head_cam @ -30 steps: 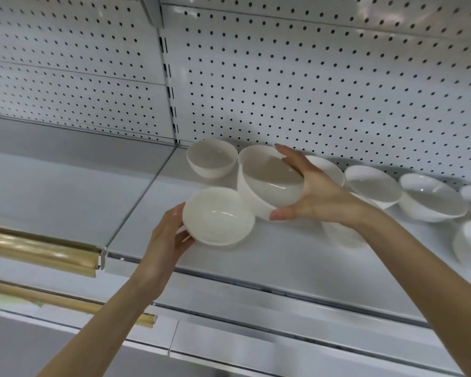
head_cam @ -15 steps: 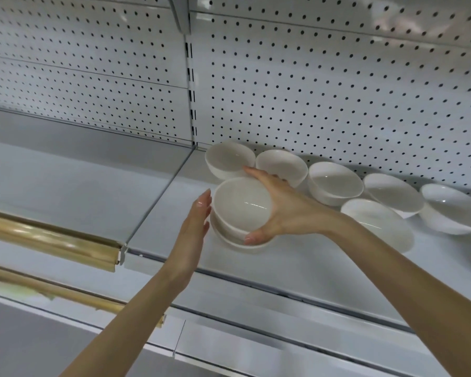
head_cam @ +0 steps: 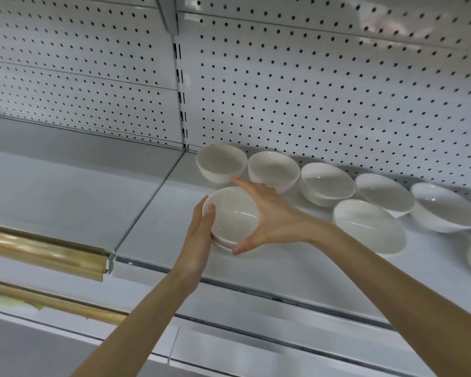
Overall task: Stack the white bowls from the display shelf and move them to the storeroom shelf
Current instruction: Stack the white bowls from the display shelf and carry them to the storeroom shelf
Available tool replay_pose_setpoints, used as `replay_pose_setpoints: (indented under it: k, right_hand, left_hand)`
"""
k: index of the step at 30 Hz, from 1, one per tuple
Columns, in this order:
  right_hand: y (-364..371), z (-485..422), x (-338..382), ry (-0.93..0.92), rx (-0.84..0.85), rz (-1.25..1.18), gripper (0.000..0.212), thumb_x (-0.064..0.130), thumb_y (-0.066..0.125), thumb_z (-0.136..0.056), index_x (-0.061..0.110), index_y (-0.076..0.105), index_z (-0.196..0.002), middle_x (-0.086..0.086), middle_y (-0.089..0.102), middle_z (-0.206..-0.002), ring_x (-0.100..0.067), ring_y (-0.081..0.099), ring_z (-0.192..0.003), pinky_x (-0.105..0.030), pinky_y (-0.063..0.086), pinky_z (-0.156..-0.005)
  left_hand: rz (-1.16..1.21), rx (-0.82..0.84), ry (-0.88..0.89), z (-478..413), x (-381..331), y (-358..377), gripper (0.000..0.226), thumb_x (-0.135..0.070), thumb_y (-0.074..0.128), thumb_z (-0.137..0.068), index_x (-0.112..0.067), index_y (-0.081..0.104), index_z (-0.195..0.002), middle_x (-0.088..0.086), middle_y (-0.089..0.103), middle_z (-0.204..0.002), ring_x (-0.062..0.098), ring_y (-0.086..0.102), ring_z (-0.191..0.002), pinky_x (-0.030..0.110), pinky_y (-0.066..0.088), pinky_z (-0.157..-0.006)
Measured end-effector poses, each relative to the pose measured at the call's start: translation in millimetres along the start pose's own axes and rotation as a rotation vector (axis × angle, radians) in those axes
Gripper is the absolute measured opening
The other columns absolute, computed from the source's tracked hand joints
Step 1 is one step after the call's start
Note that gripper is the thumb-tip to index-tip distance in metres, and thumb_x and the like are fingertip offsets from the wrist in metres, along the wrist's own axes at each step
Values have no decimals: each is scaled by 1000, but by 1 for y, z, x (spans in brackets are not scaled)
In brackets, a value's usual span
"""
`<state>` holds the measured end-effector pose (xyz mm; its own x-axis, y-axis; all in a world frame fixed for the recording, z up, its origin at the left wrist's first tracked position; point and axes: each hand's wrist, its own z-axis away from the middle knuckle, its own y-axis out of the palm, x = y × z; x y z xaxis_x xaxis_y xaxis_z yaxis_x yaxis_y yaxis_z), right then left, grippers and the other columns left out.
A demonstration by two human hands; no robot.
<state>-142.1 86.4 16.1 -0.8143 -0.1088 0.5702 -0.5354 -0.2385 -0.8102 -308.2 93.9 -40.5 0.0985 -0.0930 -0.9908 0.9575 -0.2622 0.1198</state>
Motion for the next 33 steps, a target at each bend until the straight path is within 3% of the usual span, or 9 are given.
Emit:
replay_pose_setpoints:
  k: [3, 13, 15, 17, 20, 24, 27, 29, 33]
  right_hand:
    - [-2, 2, -1, -12, -6, 22, 125, 44, 88, -58, 34, 5, -151, 4, 17, -154, -17, 12, -141, -33, 16, -115]
    - [-17, 48, -33, 111, -117, 21, 117, 48, 82, -65, 31, 5, -151, 10, 13, -157, -10, 10, -143, -34, 13, -118]
    - [-28, 67, -44, 173, -265, -53, 103, 47, 77, -71, 30, 13, -151, 9, 19, -155, -10, 13, -142, -32, 15, -117]
    - [-35, 92, -63, 275, -550, -143, 86, 44, 74, -74, 29, 29, -145, 4, 36, -142, -14, 32, -131, -24, 29, -107]
    - [-36, 135, -98, 528, -910, -208, 67, 46, 71, -76, 23, 46, -133, -3, 50, -111, -12, 53, -89, -15, 41, -76]
    - [-23, 162, -129, 816, -763, -448, 76, 57, 56, -82, 14, 33, -140, -5, 56, -95, -22, 61, -81, -31, 52, -67]
    - [-13, 157, -132, 789, -659, -792, 59, 47, 53, -92, 9, 35, -134, -15, 63, -92, -23, 63, -68, -32, 54, -55]
    - [-10, 152, -133, 731, -645, -1003, 52, 45, 51, -94, 2, 44, -124, -21, 66, -88, -24, 64, -64, -38, 56, -62]
    - [-7, 147, -135, 696, -666, -1117, 42, 36, 52, -95, 2, 51, -120, -22, 69, -82, -23, 64, -64, -36, 56, -65]
  left_hand:
    - [70, -16, -24, -1, 1, 5, 30, -38, 35, -102, -32, 50, -127, -8, 63, -119, 9, 59, -111, 25, 45, -90]
    - [100, 100, -67, -7, 11, 52, 26, -36, 33, -103, -35, 53, -120, -10, 65, -117, 8, 59, -110, 26, 45, -91]
    - [120, 113, -74, -10, 13, 62, 27, -34, 34, -103, -32, 53, -122, -11, 64, -118, 8, 58, -112, 26, 44, -91]
    - [130, 117, -83, -12, 17, 68, 28, -33, 34, -103, -32, 53, -124, -11, 63, -119, 9, 57, -113, 27, 43, -92]
    - [125, 111, -81, -17, 22, 72, 26, -32, 34, -104, -35, 55, -119, -11, 63, -121, 10, 57, -115, 32, 41, -98]
    - [168, 113, -79, -21, 21, 78, 27, -29, 34, -104, -29, 59, -114, -5, 65, -119, 12, 60, -112, 29, 45, -88]
    - [190, 116, -95, -23, 20, 79, 28, -29, 35, -104, -25, 59, -116, -3, 67, -118, 12, 62, -109, 28, 46, -83]
    - [176, 126, -100, -23, 20, 79, 30, -30, 35, -103, -23, 59, -120, -2, 67, -120, 13, 62, -111, 29, 46, -86]
    - [117, 159, -87, -25, 20, 76, 32, -39, 39, -101, -26, 59, -123, -4, 67, -122, 16, 60, -117, 38, 43, -101]
